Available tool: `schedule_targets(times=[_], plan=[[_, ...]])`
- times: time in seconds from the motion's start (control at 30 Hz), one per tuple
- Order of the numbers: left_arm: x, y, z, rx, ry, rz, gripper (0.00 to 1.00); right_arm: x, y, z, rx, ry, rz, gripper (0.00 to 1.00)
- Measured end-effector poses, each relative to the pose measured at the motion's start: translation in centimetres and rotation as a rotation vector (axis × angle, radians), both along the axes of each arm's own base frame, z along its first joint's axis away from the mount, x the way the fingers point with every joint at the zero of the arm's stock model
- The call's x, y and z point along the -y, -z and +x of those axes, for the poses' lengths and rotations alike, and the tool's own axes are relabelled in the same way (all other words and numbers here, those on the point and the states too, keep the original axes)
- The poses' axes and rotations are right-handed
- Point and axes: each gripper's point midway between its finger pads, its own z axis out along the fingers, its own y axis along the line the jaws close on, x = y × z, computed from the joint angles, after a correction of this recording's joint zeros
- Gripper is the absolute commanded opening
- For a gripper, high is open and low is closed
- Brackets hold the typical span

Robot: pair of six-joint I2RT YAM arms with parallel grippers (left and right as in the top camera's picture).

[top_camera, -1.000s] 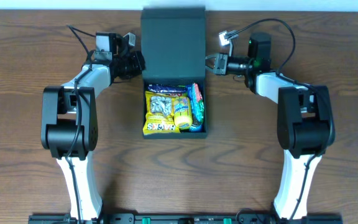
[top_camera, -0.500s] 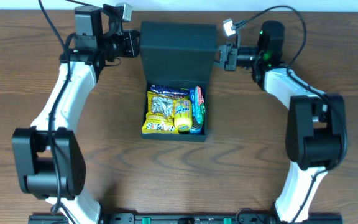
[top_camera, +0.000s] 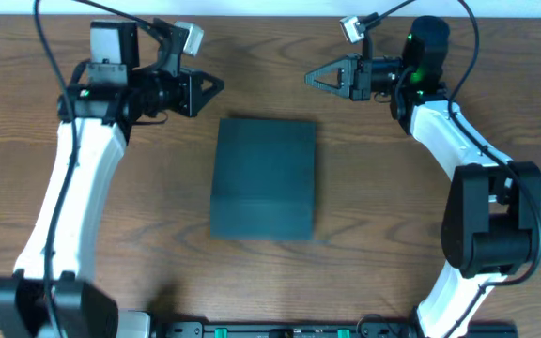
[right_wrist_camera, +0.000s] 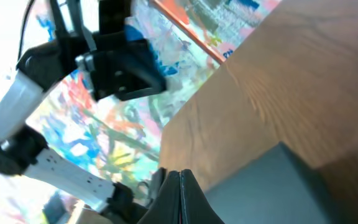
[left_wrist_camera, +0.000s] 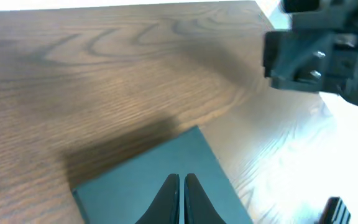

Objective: Pack container

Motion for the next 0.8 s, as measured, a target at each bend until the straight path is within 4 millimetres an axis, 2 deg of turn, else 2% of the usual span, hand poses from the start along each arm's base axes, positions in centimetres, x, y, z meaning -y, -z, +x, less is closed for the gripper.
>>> schedule_targets(times=[0.13,0.23,0.33,0.4,0.5,0.6,0.67,0.73,0.8], plan=[[-0.2,-0.9,-1.4,0.009,0.005,0.022,0.06,0.0,0.3,0.7,-0.153,0.047,-0.012,0.02],[-0.8,-0.7,-2.3,-0.012,-0.019,0.059,0.06,0.5,1.9,2.3,-0.312,0.158,-0.043,0.02],[-1.5,-0.5,-3.1,-0.035,-0.047,0.101,0.06,2.0,5.6,4.1,-0.501,0.345,-0.134,0.02],[-2.0,-0.3,-3.8,-0.056,-0.062,0.127,0.06,3.9,9.4,4.7,-0.626,0.501,-0.254,0.02],[-3.0,0.3,-5.1,-0.102,-0.1,0.187,0.06,7.4,14.8,3.9,-0.719,0.68,-0.482,0.02],[-4.1,0.5,-6.4,-0.126,-0.131,0.246,0.06,9.7,17.4,1.7,-0.726,0.734,-0.682,0.01],[-4.5,0.2,-7.0,-0.113,-0.143,0.271,0.06,10.9,17.3,0.4,-0.688,0.746,-0.78,0.02],[-4.9,-0.8,-7.5,-0.07,-0.155,0.285,0.06,11.7,14.9,-0.9,-0.598,0.747,-0.842,0.01],[-5.1,-1.6,-8.5,-0.034,-0.165,0.29,0.06,12.2,11.5,-2.0,-0.49,0.754,-0.863,0.01]])
